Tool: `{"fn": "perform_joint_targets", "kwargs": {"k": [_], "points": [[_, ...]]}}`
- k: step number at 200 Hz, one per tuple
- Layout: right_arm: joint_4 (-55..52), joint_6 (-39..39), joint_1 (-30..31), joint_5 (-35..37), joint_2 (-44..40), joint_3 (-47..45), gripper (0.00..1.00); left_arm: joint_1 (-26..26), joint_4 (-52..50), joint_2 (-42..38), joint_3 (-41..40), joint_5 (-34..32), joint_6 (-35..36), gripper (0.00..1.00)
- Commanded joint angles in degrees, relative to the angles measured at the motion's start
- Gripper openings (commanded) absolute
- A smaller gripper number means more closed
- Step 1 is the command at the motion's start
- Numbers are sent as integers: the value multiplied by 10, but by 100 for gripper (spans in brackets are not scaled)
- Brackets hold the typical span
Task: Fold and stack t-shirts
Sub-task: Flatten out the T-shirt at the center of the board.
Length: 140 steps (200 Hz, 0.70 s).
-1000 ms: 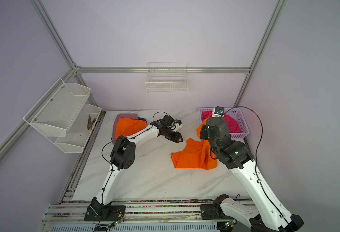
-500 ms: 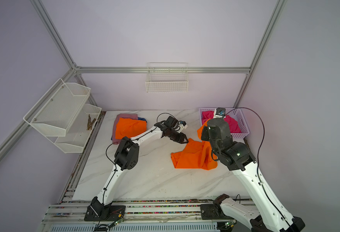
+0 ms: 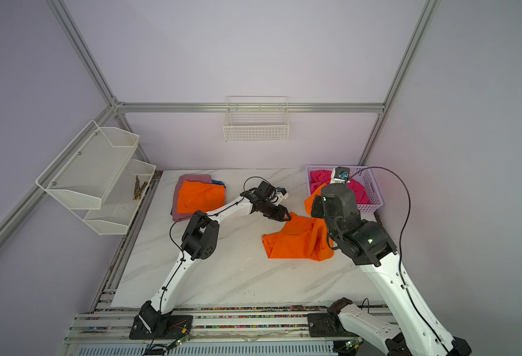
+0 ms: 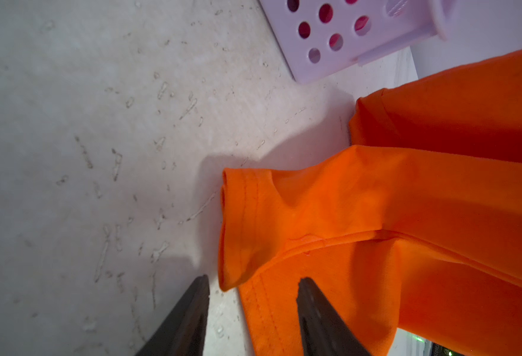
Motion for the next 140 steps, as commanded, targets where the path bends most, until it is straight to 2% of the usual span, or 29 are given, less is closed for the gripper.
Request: {"fn": "perform_joint_targets", "kwargs": {"k": [1, 66, 84, 98, 140], "points": [[-1, 5, -1, 7, -8, 9, 0, -3, 17, 14, 21, -4, -10, 50], [-3, 1, -1, 10, -13, 6, 0, -8, 25, 42, 46, 0, -22, 50], [-3, -1, -1, 14, -15, 5, 0, -10, 25, 49, 56, 3, -25, 47], [-4, -2, -1, 16, -15, 4, 0, -11, 25, 54, 62, 10, -28, 42], [-4, -4, -1, 13, -12, 1, 0, -12, 17, 39, 40, 5, -21, 10]]}}
